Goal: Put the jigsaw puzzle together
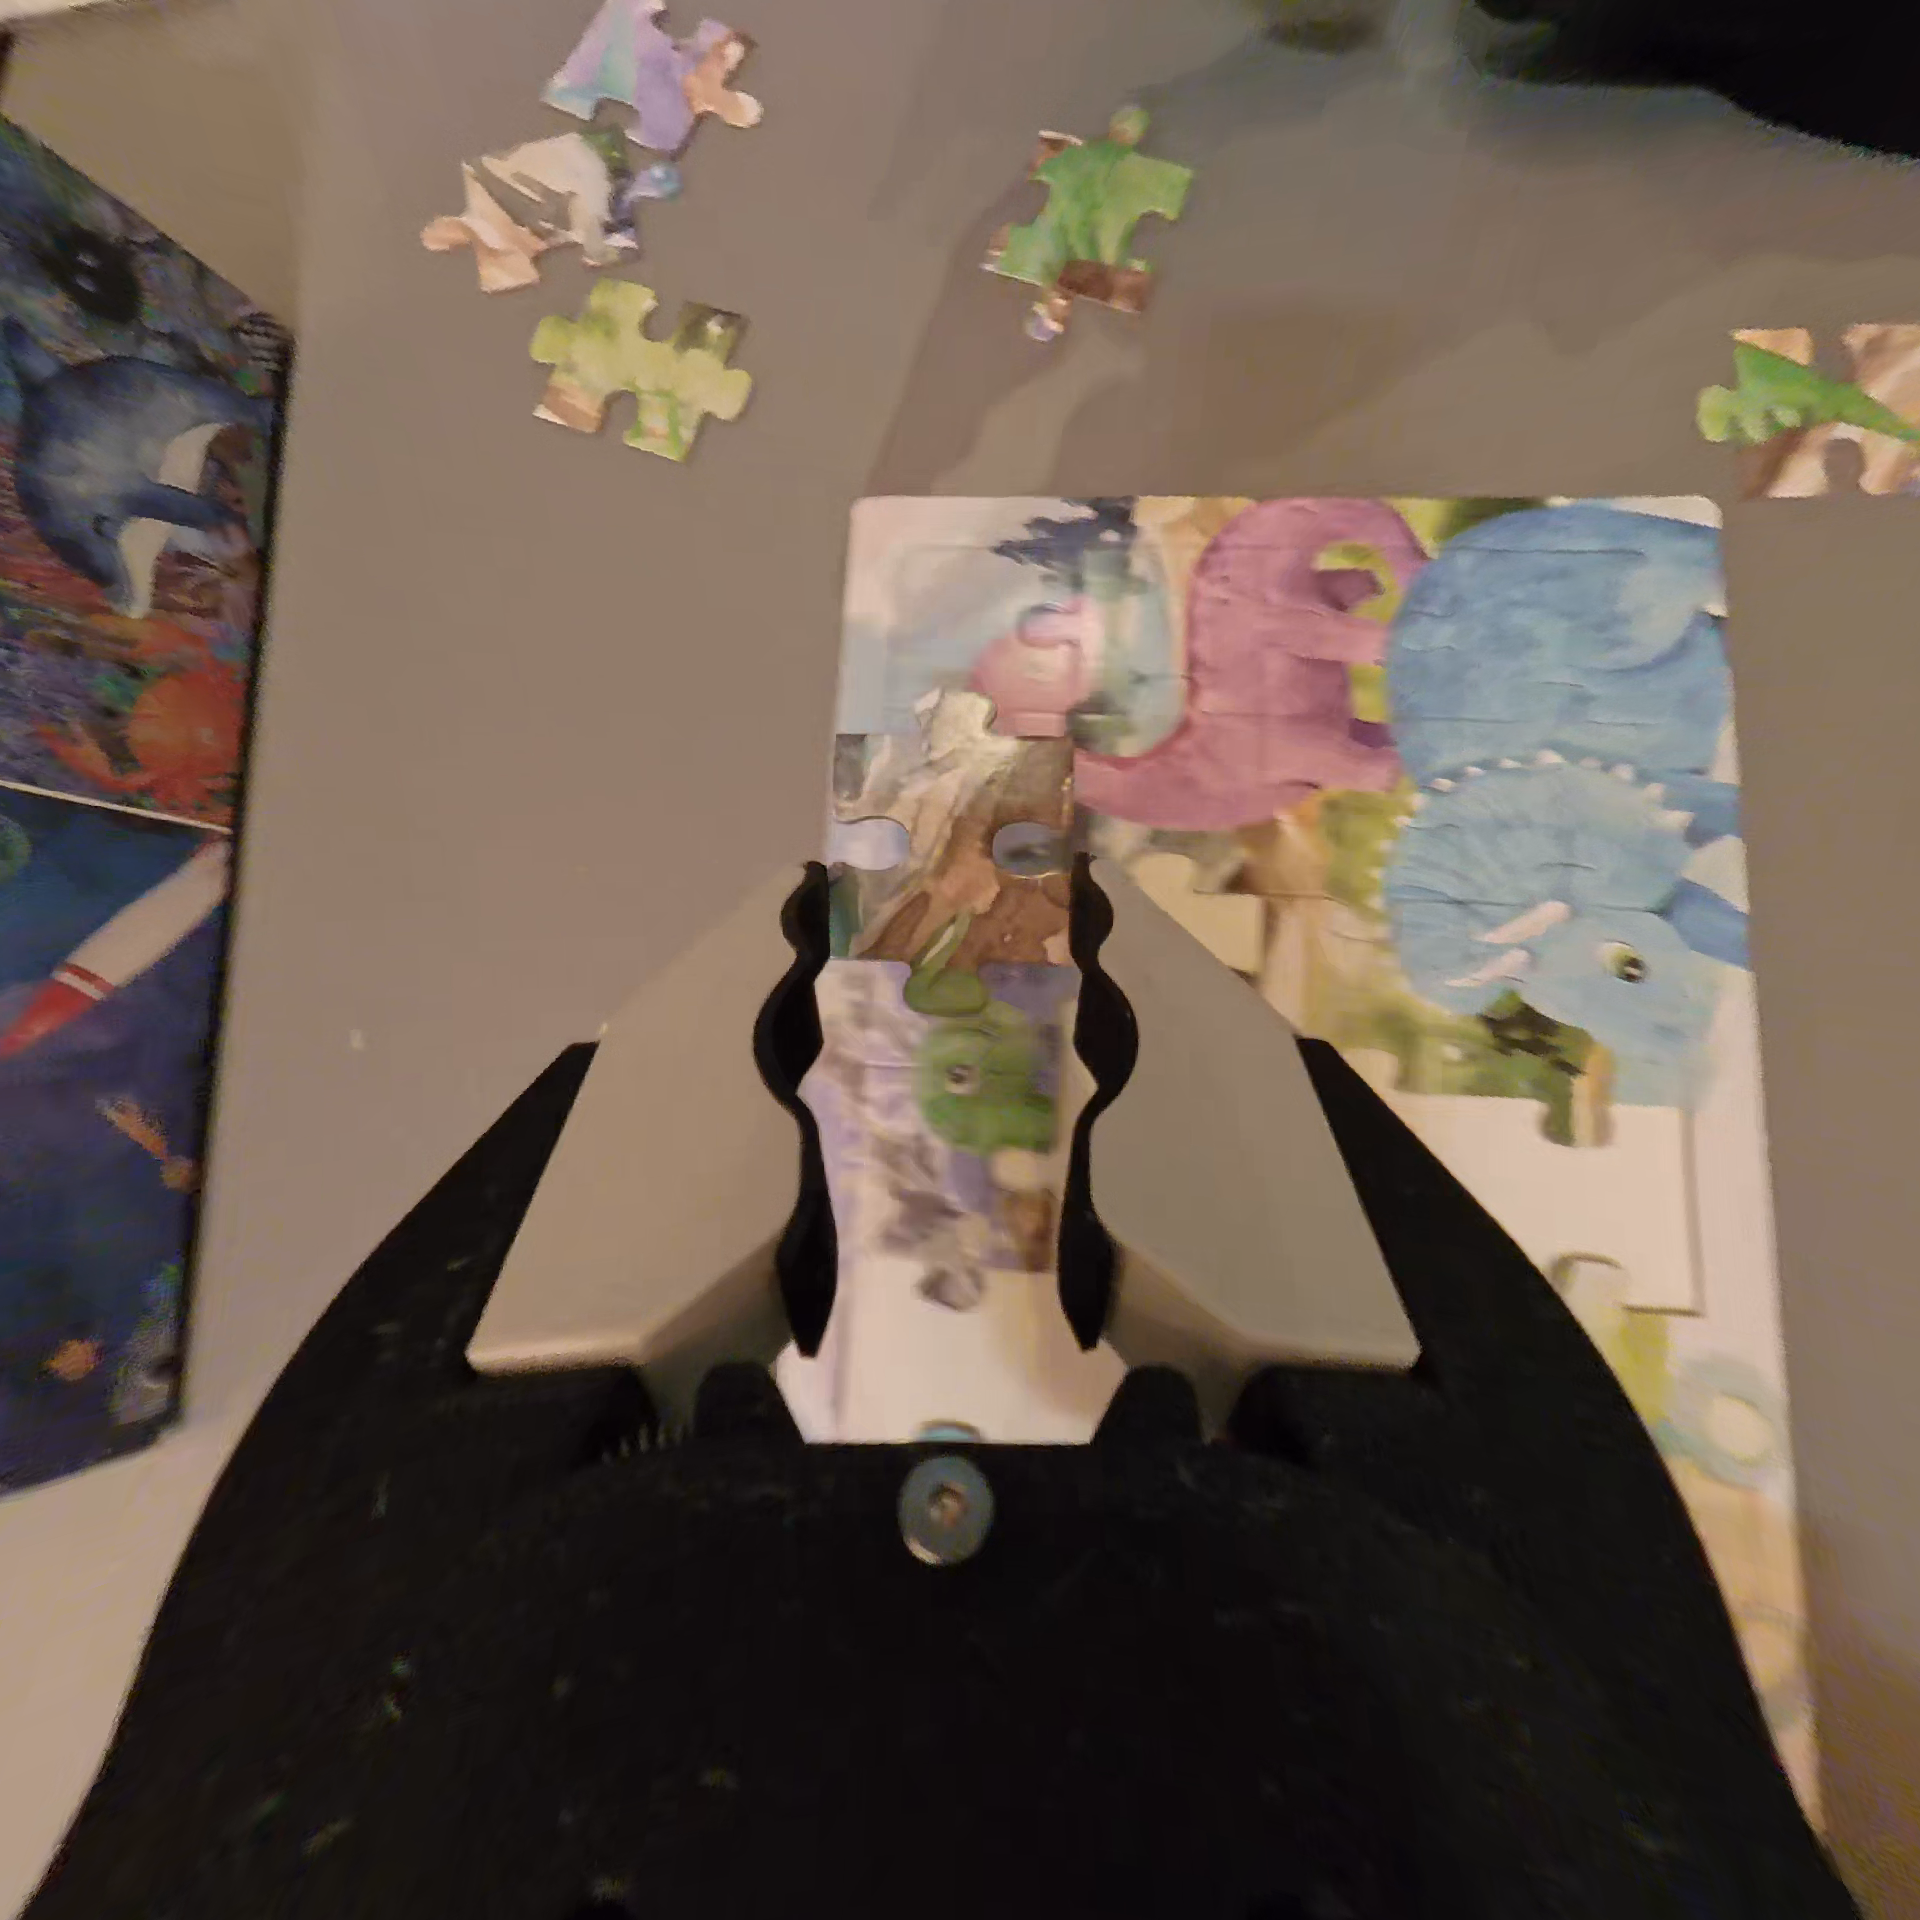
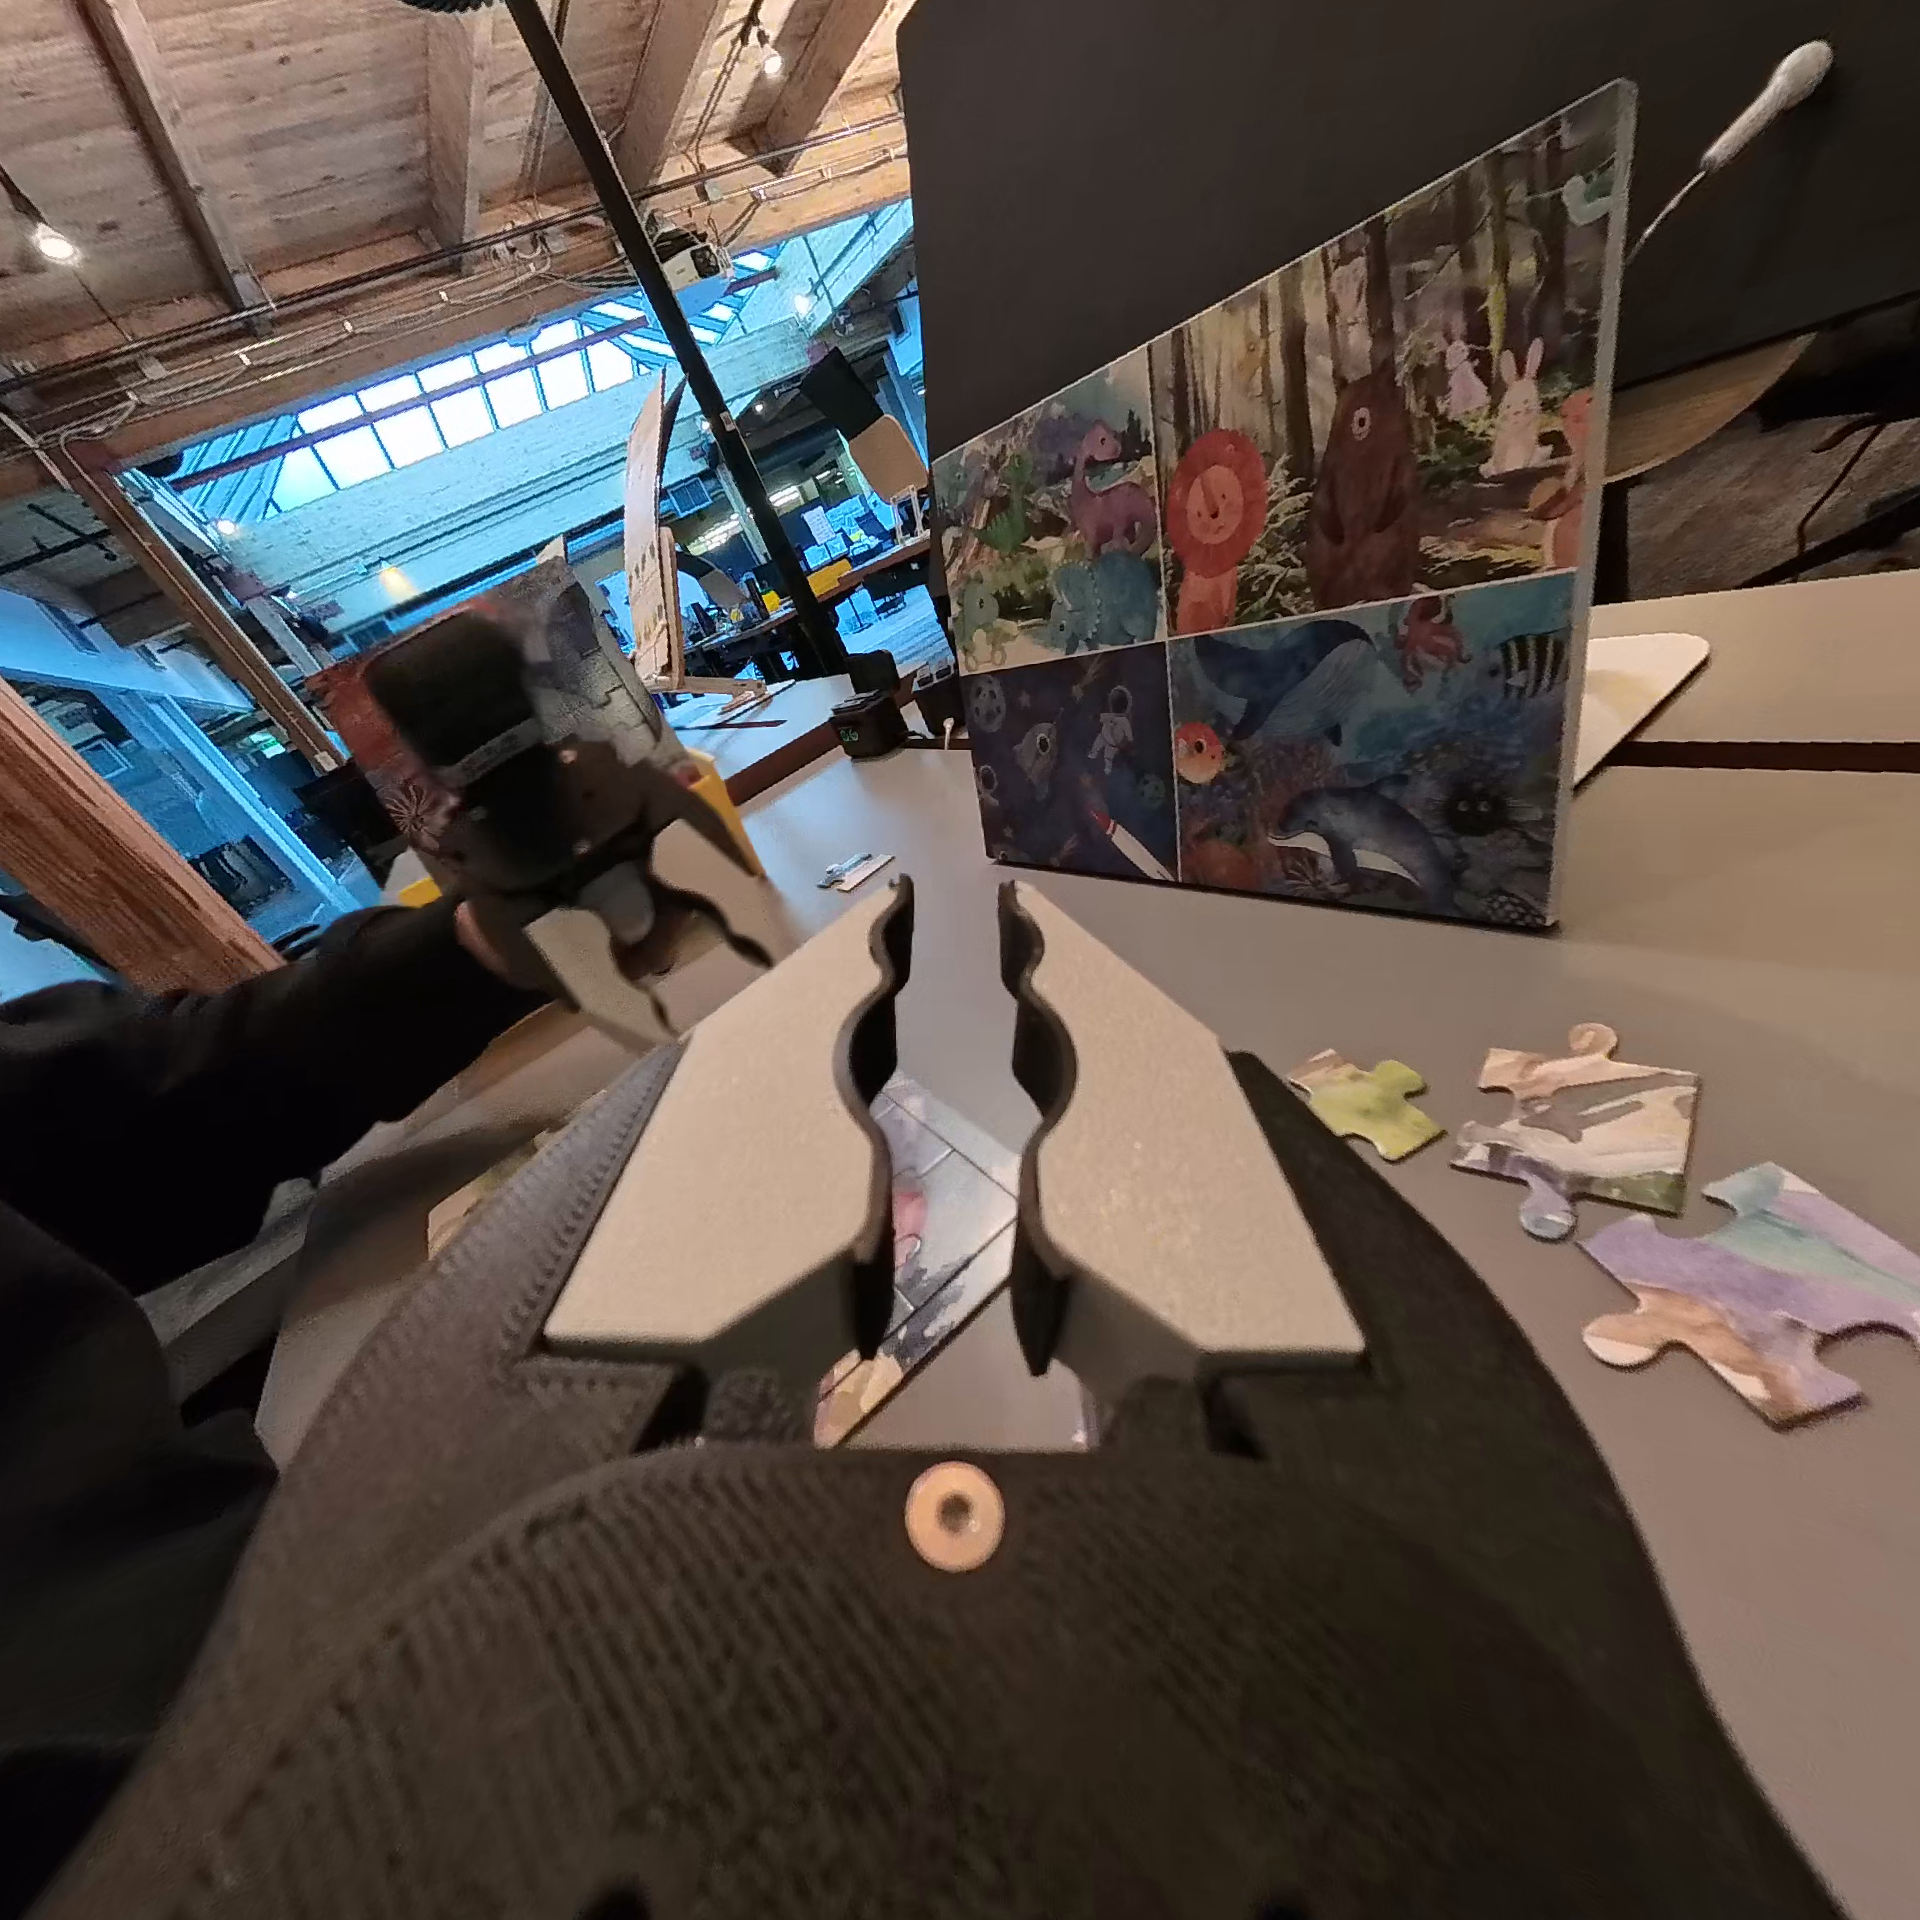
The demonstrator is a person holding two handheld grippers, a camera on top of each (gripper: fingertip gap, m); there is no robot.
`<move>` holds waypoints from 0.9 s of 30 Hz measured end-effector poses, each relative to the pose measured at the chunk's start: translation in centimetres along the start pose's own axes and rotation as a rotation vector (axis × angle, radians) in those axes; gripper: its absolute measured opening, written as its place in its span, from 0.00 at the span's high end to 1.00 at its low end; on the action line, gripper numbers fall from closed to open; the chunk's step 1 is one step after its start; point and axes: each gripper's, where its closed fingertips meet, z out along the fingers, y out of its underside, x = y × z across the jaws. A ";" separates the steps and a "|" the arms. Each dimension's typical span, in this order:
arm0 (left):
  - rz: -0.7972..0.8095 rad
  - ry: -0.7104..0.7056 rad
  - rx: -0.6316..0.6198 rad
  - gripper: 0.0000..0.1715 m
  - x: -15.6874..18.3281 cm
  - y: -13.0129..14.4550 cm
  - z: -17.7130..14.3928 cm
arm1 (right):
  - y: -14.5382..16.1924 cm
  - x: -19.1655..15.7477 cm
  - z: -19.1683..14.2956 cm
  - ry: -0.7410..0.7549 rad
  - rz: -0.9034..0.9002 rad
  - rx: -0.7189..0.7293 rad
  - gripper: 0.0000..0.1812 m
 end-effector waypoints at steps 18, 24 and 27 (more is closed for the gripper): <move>-0.016 -0.104 -0.077 0.73 4.9 3.9 1.0 | 0.5 0.1 0.2 0.012 -0.010 -0.019 0.92; -0.019 -0.088 -0.083 0.73 4.9 4.3 1.3 | 0.6 0.0 0.3 0.008 -0.010 -0.025 0.92; -0.027 -0.071 -0.071 0.73 5.0 4.3 1.3 | 0.7 0.0 0.4 0.005 -0.008 -0.028 0.92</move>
